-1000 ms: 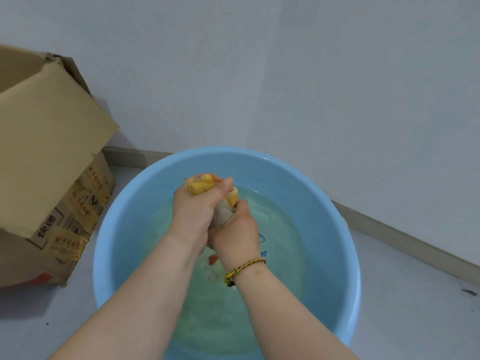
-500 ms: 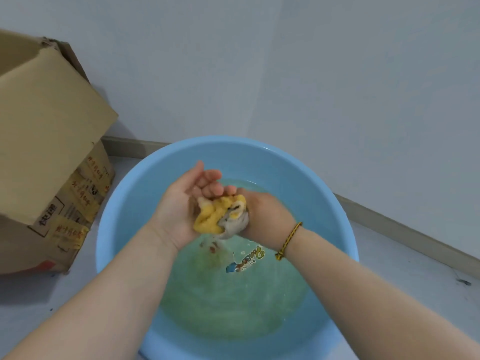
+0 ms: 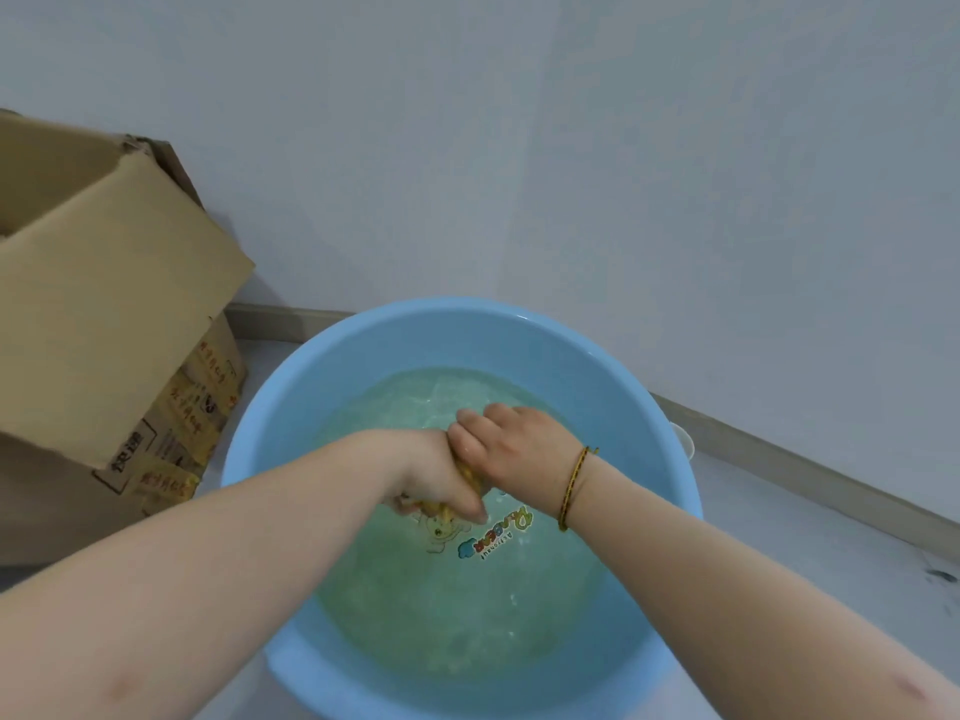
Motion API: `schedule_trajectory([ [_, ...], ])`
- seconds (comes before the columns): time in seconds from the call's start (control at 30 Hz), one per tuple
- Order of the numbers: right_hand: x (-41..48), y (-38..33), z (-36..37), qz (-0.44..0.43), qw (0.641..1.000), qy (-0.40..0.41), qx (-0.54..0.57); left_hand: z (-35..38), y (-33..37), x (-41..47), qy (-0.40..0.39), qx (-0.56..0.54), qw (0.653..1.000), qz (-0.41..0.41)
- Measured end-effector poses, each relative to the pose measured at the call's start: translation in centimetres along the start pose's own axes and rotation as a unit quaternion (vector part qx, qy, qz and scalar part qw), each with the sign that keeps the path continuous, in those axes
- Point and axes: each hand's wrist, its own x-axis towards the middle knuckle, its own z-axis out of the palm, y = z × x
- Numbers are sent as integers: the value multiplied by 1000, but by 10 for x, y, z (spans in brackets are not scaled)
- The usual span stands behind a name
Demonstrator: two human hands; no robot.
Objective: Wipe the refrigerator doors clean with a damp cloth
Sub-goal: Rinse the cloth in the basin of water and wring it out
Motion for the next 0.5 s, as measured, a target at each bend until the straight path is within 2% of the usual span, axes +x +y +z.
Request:
schedule_trajectory([
  [0.03, 1, -2, 0, 17, 999, -46, 20, 2, 0, 6, 31, 61, 998, -9],
  [0.1, 5, -7, -5, 71, 993, -86, 39, 10, 4, 14, 101, 171, 980, -5],
  [0.2, 15, -11, -14, 162, 958, -211, 110, 17, 3, 21, 222, 158, 961, -54],
  [0.23, 20, -14, -16, 210, 935, -246, 145, 17, 3, 19, 255, 156, 952, -61],
  [0.3, 22, -18, -15, 261, 914, -262, 169, 16, -2, 24, 298, 214, 930, -34],
  [0.4, 18, -22, -12, 293, 903, -255, 184, 15, -6, 20, 302, 338, 891, 17],
  [0.5, 12, -20, -18, 303, 900, -239, 204, 13, -11, 17, 309, 404, 858, 71],
])
